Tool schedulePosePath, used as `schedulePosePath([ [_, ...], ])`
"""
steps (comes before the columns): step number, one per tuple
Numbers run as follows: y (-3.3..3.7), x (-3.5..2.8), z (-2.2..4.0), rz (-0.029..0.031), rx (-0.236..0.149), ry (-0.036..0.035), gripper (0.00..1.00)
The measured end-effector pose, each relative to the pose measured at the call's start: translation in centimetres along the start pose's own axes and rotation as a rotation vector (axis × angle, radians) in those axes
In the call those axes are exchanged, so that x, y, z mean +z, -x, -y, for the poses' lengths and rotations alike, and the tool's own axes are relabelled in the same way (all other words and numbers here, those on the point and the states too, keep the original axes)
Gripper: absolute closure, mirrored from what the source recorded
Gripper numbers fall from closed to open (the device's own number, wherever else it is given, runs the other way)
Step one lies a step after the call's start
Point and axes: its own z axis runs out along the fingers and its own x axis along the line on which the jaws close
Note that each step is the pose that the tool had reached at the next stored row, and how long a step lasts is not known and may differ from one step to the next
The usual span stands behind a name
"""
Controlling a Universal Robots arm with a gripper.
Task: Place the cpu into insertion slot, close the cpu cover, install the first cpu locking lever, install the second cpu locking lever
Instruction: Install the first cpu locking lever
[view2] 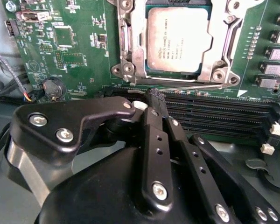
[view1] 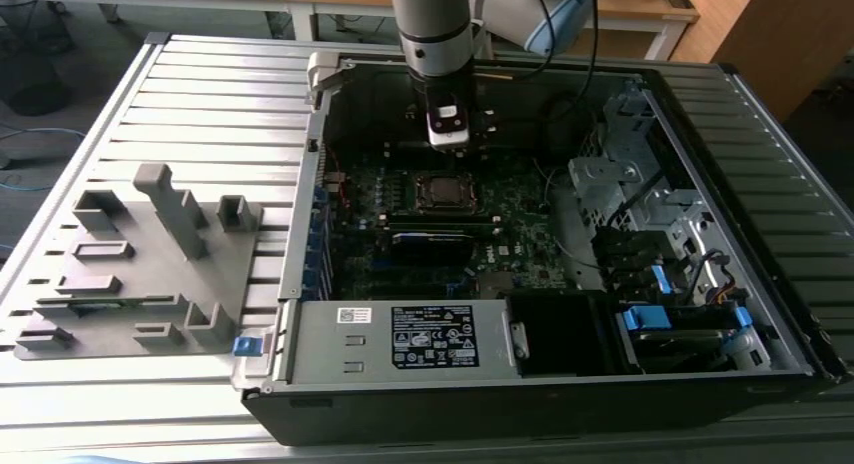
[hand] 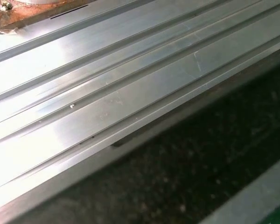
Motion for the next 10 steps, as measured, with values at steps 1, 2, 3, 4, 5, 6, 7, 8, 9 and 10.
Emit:
schedulePosePath([
  [1, -0.01, 0.03, 0.00, 0.0017, 0.000, 0.0008, 0.89],
  [2, -0.01, 0.07, 0.01, 0.0035, 0.000, 0.0017, 0.89],
  [3, -0.02, 0.11, 0.02, 0.0055, 0.000, 0.0026, 0.89],
  [4, -0.03, 0.16, 0.04, 0.0079, -0.001, 0.0039, 0.89],
  [5, -0.03, 0.21, 0.05, 0.0105, -0.001, 0.0052, 0.89],
  [6, -0.04, 0.26, 0.06, 0.0131, -0.001, 0.0063, 0.89],
  [7, -0.05, 0.30, 0.07, 0.0155, -0.001, 0.0075, 0.89],
  [8, -0.06, 0.34, 0.08, 0.0178, -0.002, 0.0085, 0.89],
  [9, -0.07, 0.38, 0.09, 0.0199, -0.002, 0.0095, 0.89],
  [10, -0.08, 0.41, 0.10, 0.0219, -0.002, 0.0106, 0.89],
])
